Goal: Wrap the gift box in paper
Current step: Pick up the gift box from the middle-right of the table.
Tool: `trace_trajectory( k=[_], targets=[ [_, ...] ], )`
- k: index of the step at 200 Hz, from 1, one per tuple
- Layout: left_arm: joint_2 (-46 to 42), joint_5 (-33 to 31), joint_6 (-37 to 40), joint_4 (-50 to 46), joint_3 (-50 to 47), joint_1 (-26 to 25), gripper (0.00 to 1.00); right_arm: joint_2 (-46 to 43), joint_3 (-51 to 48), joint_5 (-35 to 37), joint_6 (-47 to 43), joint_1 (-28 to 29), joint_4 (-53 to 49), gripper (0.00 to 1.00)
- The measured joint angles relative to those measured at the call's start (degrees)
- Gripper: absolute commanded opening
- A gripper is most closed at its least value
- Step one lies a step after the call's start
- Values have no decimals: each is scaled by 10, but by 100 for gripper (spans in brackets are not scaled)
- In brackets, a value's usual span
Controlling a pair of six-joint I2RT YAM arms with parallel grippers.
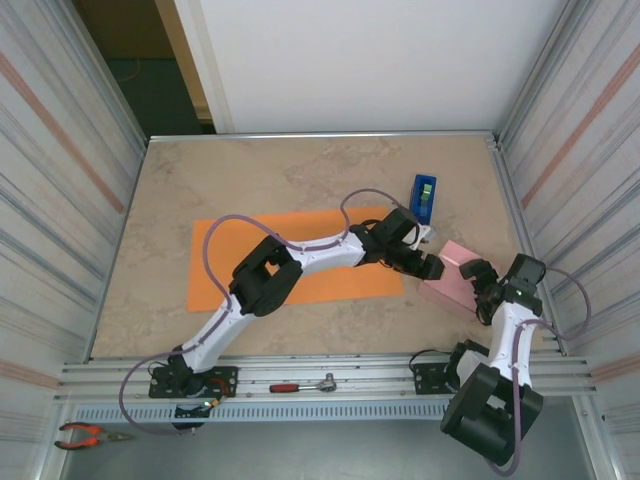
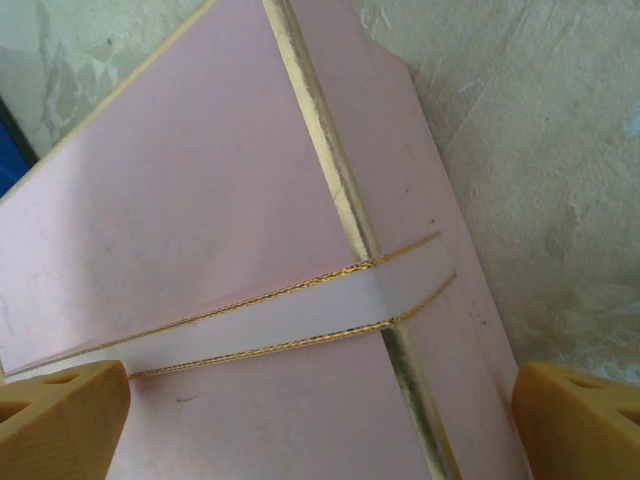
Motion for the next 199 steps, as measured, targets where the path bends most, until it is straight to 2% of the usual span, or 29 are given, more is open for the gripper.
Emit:
trace_trajectory(
  k=[21, 28, 36, 56, 97, 119, 152, 171, 199],
  targets=[
    [14, 13, -1, -8, 20, 2, 61, 4, -1, -7, -1, 0, 13, 75],
    [16, 12, -1, -12, 28, 3, 57, 5, -1, -9, -1, 0, 20, 67],
    [17, 10, 0, -16, 34, 7, 56, 6, -1, -14, -1, 0, 30, 58],
    [18, 10, 0, -20, 39, 19, 55, 0, -1, -32, -2, 0, 47, 47],
    [2, 17, -4, -21, 23, 30, 56, -71, 0, -25, 19, 33, 34, 45],
    [-45, 3, -5, -24, -29, 37, 56, -113, 18, 4, 43, 101, 12, 45],
    [-147, -17, -12, -16, -132, 57, 56, -116, 74, 74, 86, 248, 10, 45],
    [-207, -34, -16, -10, -188, 76, 56, -88, 101, 117, 114, 333, 26, 45],
    [-292, -54, -17, 0, -282, 111, 57, -2, 152, 181, 141, 462, 59, 46]
  ],
)
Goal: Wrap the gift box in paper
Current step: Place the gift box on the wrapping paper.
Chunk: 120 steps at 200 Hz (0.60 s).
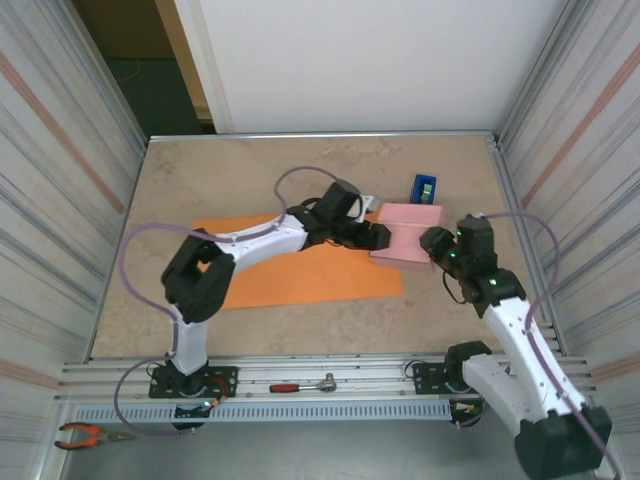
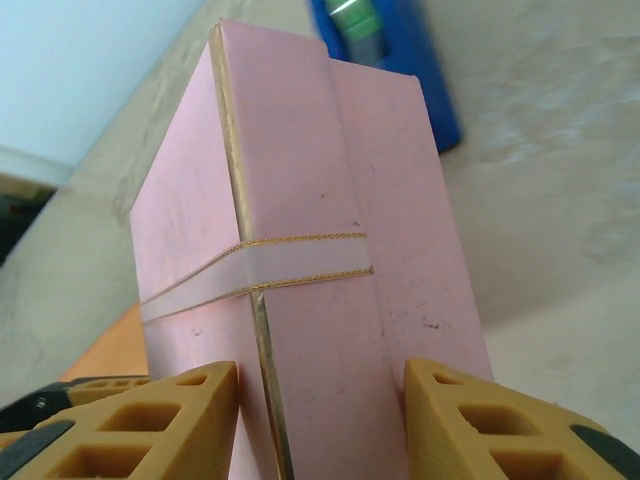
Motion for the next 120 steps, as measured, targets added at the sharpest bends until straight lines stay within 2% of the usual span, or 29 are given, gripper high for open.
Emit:
trace_trajectory(
  k=[34, 60, 99, 112, 120],
  targets=[
    [-109, -21, 0, 9, -126, 56, 59, 142, 70, 69, 25, 134, 51, 43],
    [-194, -43, 3, -6, -213, 95, 62, 260, 128, 135, 53, 226, 87, 45],
    [-282, -69, 8, -1, -321, 150, 65, 417, 222, 211, 70, 316, 77, 45],
    [-300, -81, 13, 10, -353, 160, 66, 460, 239, 223, 80, 338, 68, 48],
    [-311, -86, 16, 20, -370, 163, 66, 477, 242, 231, 88, 348, 68, 57]
  ],
)
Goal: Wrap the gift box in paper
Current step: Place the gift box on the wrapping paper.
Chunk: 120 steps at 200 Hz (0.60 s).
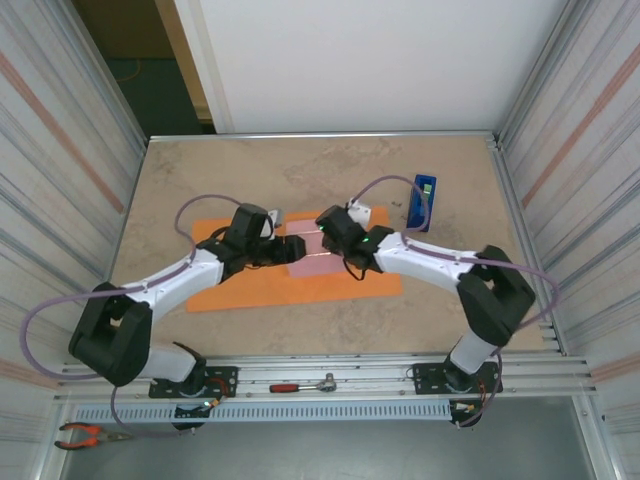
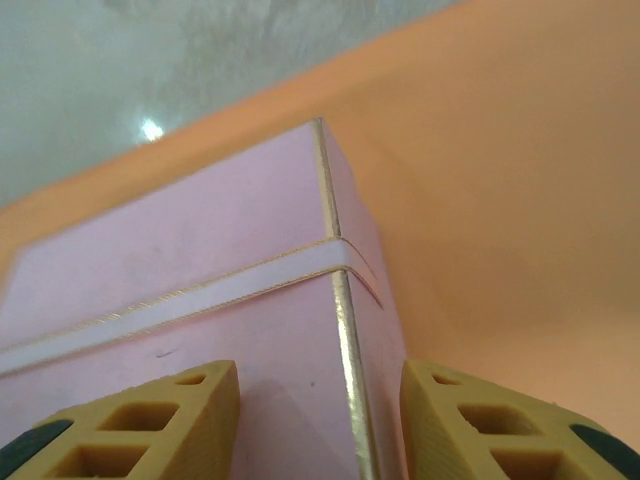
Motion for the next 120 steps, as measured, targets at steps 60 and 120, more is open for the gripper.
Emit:
trace_trajectory(
  k=[60, 120],
  targets=[
    [-36, 48, -4, 46, -56, 45, 73, 33, 7, -42, 37, 14, 11, 93],
    [-68, 38, 3, 3, -36, 107, 81, -30, -46, -129, 36, -93, 45, 93]
  ],
)
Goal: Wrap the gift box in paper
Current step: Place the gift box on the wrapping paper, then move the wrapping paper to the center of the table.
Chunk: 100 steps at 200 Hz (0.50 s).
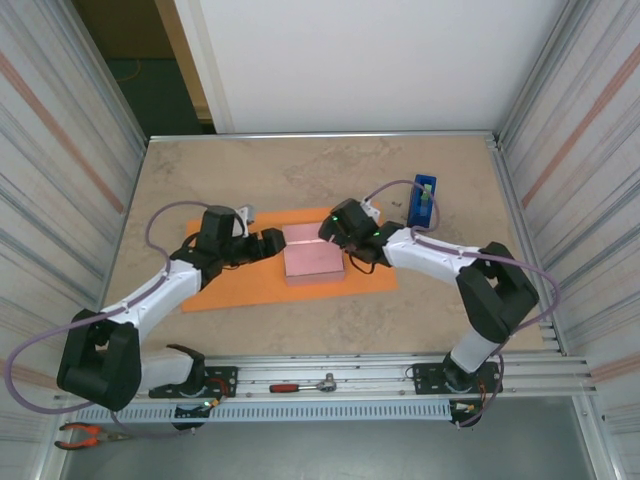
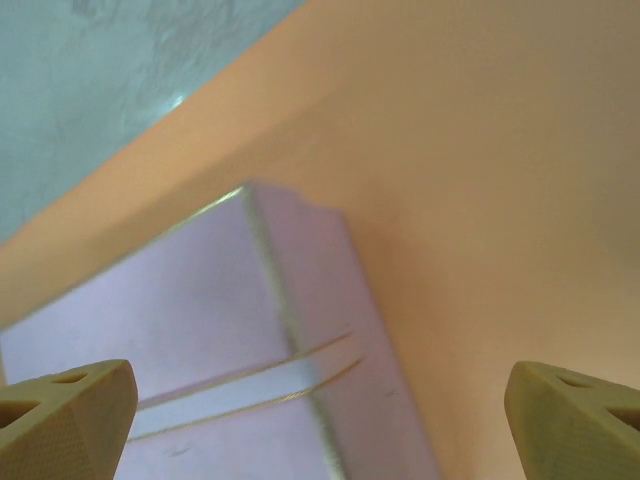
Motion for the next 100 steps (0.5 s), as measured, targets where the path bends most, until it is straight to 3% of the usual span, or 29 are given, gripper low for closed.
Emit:
trace_trajectory(
  k=[37, 100],
  targets=[
    [33, -10, 13, -3, 30, 12, 82, -15, -56, -58, -7, -71, 27, 88],
    [98, -22, 28, -17, 66, 13, 83, -10, -132, -127, -27, -101, 70, 67]
  ],
)
